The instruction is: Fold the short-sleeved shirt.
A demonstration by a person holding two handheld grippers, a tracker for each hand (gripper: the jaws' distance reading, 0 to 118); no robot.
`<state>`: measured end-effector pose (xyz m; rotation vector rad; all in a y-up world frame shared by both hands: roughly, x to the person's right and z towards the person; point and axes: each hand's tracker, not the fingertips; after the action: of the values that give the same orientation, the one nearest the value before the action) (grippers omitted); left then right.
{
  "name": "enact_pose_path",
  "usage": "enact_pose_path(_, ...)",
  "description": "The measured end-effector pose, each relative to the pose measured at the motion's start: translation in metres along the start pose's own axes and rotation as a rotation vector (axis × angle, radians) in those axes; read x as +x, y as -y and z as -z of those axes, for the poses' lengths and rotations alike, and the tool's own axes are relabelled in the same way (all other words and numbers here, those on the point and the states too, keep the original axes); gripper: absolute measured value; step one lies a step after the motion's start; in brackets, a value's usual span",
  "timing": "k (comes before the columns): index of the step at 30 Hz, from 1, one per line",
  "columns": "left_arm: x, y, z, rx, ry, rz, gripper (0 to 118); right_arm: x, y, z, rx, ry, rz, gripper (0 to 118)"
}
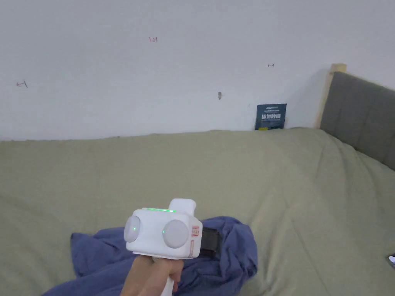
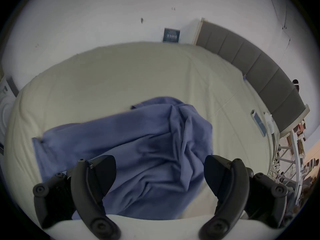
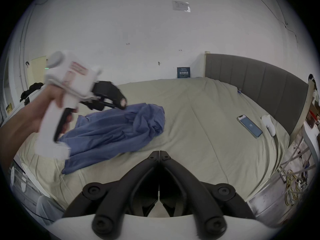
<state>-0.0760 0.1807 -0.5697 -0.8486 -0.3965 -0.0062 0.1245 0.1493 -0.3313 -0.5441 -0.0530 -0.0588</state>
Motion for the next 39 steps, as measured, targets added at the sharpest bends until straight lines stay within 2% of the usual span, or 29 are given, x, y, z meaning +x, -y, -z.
enact_pose_path(2,-0.016,0.015,-0.054,0.083,-0.02,-0.023,83,-0.004,-0.007,-0.006,0.02,-0.02,-0.016,1)
enact_pose_path(3,-0.024,0.027,-0.086,0.127,-0.042,-0.025,83,-0.006,-0.011,-0.01,0.038,-0.028,-0.031,1)
enact_pose_path(5,-0.039,0.05,-0.137,0.218,-0.09,-0.039,43,-0.01,-0.019,-0.019,0.068,-0.035,-0.053,1)
enact_pose_path(6,-0.044,0.064,-0.164,0.272,-0.12,-0.058,14,-0.012,-0.023,-0.024,0.086,-0.047,-0.062,1)
enact_pose_path(7,-0.048,0.077,-0.186,0.314,-0.182,-0.079,0,-0.014,-0.027,-0.028,0.1,-0.05,-0.066,1)
enact_pose_path(9,-0.058,0.105,-0.232,0.402,-0.232,-0.089,0,-0.018,-0.035,-0.039,0.137,-0.061,-0.075,1)
enact_pose_path(11,-0.067,0.129,-0.263,0.502,-0.344,-0.1,0,-0.021,-0.041,-0.047,0.163,-0.062,-0.091,1)
enact_pose_path(14,-0.081,0.157,-0.298,0.568,-0.474,-0.113,0,-0.025,-0.046,-0.058,0.196,-0.06,-0.111,1)
enact_pose_path(19,-0.097,0.189,-0.32,0.59,-0.484,-0.157,0,-0.027,-0.048,-0.068,0.227,-0.065,-0.117,1)
enact_pose_path(27,-0.106,0.203,-0.318,0.574,-0.507,-0.163,0,-0.029,-0.052,-0.068,0.232,-0.055,-0.136,1)
enact_pose_path(39,-0.141,0.184,-0.269,0.455,-0.476,-0.168,0,-0.024,-0.051,-0.042,0.197,-0.041,-0.129,1)
